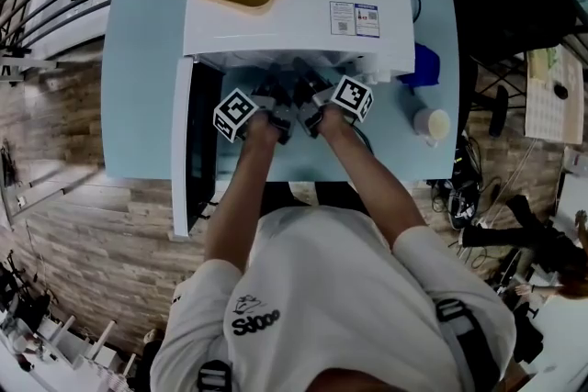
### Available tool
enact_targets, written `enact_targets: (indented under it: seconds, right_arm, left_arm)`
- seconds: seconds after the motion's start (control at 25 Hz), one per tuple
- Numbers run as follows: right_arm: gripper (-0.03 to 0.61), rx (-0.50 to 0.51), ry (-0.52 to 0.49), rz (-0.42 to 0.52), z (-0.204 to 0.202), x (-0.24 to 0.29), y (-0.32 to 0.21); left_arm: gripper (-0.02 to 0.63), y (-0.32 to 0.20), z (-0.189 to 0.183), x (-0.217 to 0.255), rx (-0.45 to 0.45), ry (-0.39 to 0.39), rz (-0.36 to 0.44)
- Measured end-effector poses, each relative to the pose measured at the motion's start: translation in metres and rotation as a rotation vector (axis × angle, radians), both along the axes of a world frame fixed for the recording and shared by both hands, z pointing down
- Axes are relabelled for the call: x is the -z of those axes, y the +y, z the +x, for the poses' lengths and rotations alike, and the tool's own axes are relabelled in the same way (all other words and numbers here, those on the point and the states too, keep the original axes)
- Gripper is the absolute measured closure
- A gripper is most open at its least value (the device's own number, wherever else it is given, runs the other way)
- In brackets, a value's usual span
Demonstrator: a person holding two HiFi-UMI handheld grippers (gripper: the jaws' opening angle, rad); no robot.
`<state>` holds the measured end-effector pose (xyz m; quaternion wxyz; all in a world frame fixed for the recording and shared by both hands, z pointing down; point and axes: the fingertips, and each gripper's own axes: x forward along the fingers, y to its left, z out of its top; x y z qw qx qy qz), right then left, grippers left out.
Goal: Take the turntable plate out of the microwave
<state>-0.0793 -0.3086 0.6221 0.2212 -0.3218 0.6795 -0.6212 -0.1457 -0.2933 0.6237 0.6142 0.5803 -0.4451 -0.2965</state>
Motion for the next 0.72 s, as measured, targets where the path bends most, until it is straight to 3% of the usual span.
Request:
enact_targets:
  seconds: [0.36,0.72]
  right_arm:
    - [0.545,0.001,-0.015,-0.044,0.0,-0.001,0.034]
    - [0.545,-0.018,-0.013,-0.032,0.002,0.009,0.039]
  left_arm:
    - [0.57,0.024,-0.005,-0.002,0.038,-0.019,0.023]
    - [0.486,-0.007,-0.025,-0.007,0.097,0.008,0.049]
